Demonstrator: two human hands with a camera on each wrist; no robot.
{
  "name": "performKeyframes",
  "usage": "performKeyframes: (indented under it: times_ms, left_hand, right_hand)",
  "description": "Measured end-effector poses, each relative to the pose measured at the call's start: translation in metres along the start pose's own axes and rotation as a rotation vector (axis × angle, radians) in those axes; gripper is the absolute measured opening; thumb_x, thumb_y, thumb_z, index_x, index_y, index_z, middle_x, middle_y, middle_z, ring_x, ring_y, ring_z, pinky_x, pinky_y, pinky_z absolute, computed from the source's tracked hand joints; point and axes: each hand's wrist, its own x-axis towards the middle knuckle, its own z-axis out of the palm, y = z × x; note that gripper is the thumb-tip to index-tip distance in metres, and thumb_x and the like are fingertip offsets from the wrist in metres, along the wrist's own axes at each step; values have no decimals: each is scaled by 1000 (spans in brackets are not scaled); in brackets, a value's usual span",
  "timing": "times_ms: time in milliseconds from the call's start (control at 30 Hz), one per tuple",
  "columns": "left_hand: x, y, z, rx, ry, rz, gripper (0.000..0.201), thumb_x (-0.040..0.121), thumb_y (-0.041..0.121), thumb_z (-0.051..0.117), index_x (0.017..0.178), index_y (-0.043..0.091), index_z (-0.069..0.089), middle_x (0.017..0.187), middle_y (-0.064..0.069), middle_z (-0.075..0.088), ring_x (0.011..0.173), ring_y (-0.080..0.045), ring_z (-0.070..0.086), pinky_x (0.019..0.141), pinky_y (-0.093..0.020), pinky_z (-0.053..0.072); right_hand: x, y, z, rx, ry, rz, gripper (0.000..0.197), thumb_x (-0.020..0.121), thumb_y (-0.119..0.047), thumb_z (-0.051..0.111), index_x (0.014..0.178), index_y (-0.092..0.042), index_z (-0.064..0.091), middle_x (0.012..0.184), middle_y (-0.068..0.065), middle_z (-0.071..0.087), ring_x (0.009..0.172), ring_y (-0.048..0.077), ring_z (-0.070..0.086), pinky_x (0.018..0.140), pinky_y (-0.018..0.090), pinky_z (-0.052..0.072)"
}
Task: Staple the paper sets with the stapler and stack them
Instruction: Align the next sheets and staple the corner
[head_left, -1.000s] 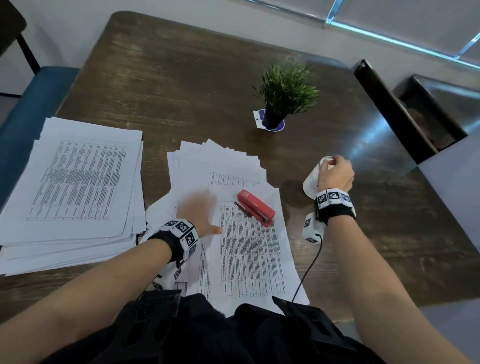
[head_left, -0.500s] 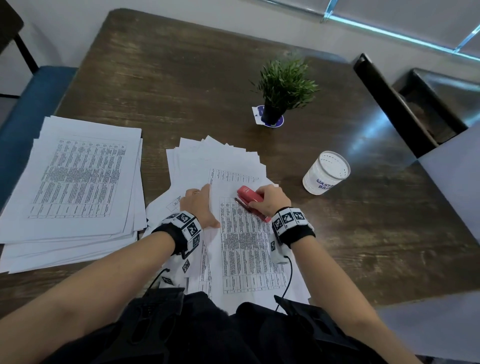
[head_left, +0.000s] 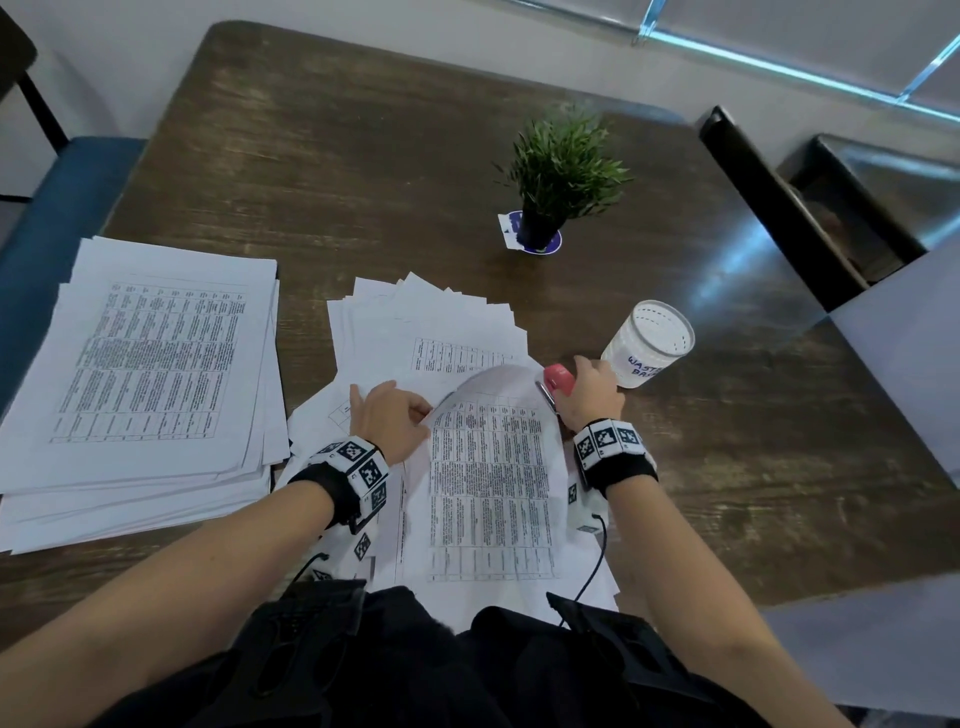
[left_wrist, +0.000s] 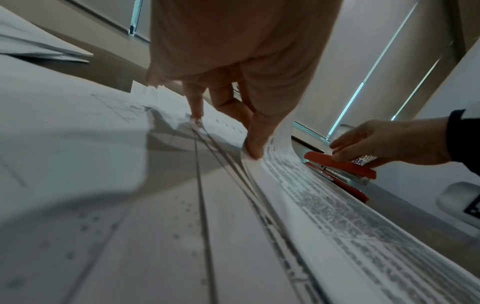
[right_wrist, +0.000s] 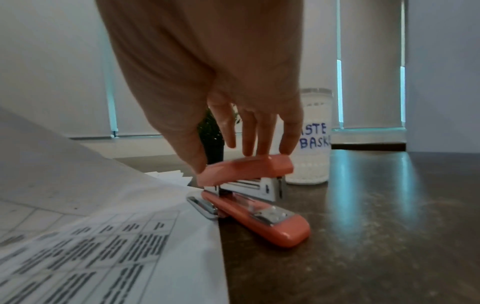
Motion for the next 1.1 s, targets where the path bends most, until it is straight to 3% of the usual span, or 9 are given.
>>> performKeyframes:
  times_ms: [167, 300, 367, 433, 567, 700, 867, 967, 1100]
  left_hand:
    - [-3, 7, -12, -3, 138, 109, 7, 86, 35, 70, 86, 30, 75, 81, 14, 69, 90, -6, 58, 119, -47, 7]
    - [-11, 7, -11, 6, 152, 208, 7, 85, 32, 70, 91, 32, 74, 87, 15, 69, 100, 0, 44, 118, -48, 1]
    - [-15, 6, -10, -133, 142, 226, 10, 83, 23, 72, 93, 23, 73, 89, 9, 69, 96, -6, 53, 115, -45, 24]
    - [-20, 8, -12, -275, 91, 193, 16, 81, 18, 74, 96, 13, 70, 89, 2, 67, 86, -14, 57, 86, -32, 45]
    - [-16, 9, -20, -271, 26, 66, 21, 86, 12, 68, 68, 12, 60, 62, -1, 58, 63, -20, 57, 49, -17, 39]
    - [-8, 13, -56, -457, 218, -75, 16, 88, 17, 69, 77, 8, 63, 69, -7, 62, 61, -18, 59, 49, -23, 50]
    - [-6, 30, -119, -775, 306, 30, 20, 85, 21, 73, 102, 11, 69, 93, -2, 69, 82, -15, 68, 69, -31, 58]
    - [-13, 53, -148, -818, 308, 198, 14, 83, 20, 76, 89, 29, 67, 95, 1, 71, 83, -2, 69, 73, -28, 59]
    - [-19, 84, -177, -854, 427, 407, 33, 80, 20, 79, 109, 13, 66, 98, 11, 68, 91, 4, 66, 79, -19, 54]
  right_hand:
    - [-17, -26, 10, 70, -57, -500, 75, 78, -28, 78, 144, -25, 44, 153, 1, 34, 138, 24, 31, 106, 48, 33]
    - [-19, -48, 24, 199, -75, -579, 26, 77, -16, 79, 102, -19, 74, 132, 4, 60, 125, 25, 50, 104, 51, 40]
    - [-19, -54, 26, 342, -84, -514, 11, 77, -10, 79, 86, -15, 77, 108, 4, 72, 104, 23, 63, 93, 47, 49]
    - [-22, -61, 21, 504, -100, -459, 9, 77, -8, 80, 85, -12, 78, 93, 5, 74, 90, 20, 68, 88, 44, 53]
    - [-28, -77, -3, 672, 12, -478, 22, 77, -5, 79, 99, -9, 76, 102, 6, 73, 97, 16, 64, 94, 34, 49]
    - [-19, -74, -20, 730, 157, -322, 65, 79, -20, 79, 135, -5, 49, 134, 10, 50, 123, 18, 48, 105, 27, 37]
    - [-19, -72, -32, 977, -119, -130, 105, 65, -41, 87, 147, -9, 30, 146, 8, 44, 133, 16, 44, 106, 28, 37]
    - [-26, -86, -58, 1209, -98, -173, 66, 63, -22, 90, 116, -10, 53, 108, 1, 67, 99, 7, 66, 91, 27, 54]
    - [-27, -102, -98, 1360, 27, -302, 40, 72, -9, 84, 107, -5, 63, 97, 1, 73, 91, 15, 71, 80, 30, 58]
